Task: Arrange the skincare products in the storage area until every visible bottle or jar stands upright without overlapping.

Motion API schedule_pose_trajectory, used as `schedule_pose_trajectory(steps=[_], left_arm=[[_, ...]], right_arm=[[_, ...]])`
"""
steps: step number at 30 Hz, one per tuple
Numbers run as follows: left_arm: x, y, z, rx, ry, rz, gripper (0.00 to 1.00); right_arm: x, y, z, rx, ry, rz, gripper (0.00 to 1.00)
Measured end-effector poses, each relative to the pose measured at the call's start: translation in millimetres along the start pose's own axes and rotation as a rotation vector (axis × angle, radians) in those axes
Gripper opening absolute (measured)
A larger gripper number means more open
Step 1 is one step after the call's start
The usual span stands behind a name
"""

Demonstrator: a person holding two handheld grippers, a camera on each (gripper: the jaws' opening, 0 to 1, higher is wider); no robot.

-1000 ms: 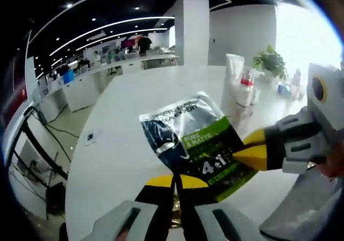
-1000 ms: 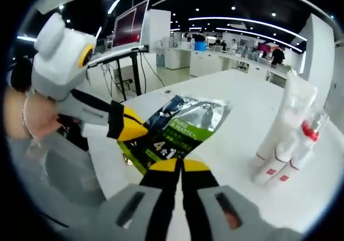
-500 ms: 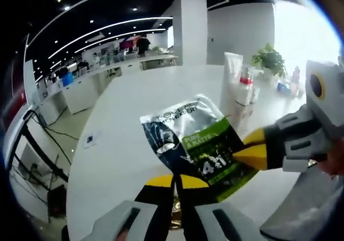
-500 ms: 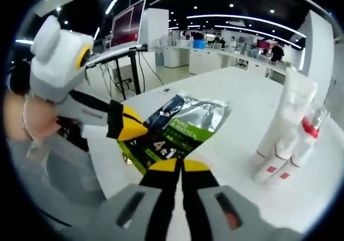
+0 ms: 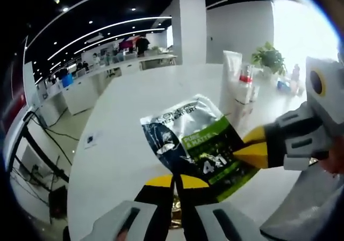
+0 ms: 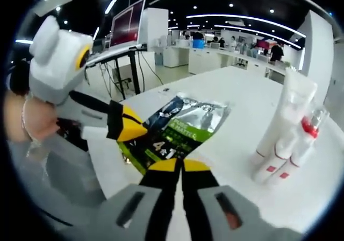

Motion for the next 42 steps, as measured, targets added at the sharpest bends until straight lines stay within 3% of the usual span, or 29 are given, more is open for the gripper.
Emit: schedule_pose_trajectory(steps=[42], left_arm=[[3.3,-2.7,-2.0,0.007,0.0,-0.081,0.04]], right_arm=[[2.2,-3.5,0.4,-0.012,-0.01,-0.016,0.03]])
Point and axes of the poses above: the point that each gripper's makers call its tool centre point, and the gripper's own axes: z roughly backward along the fingers, x roughly to its right, y roughly out of its top, the point moved 6 cm from there along z, roughly backward along the fingers, and after that the axes turned 12 degrees about y, right-handed, at the moved point
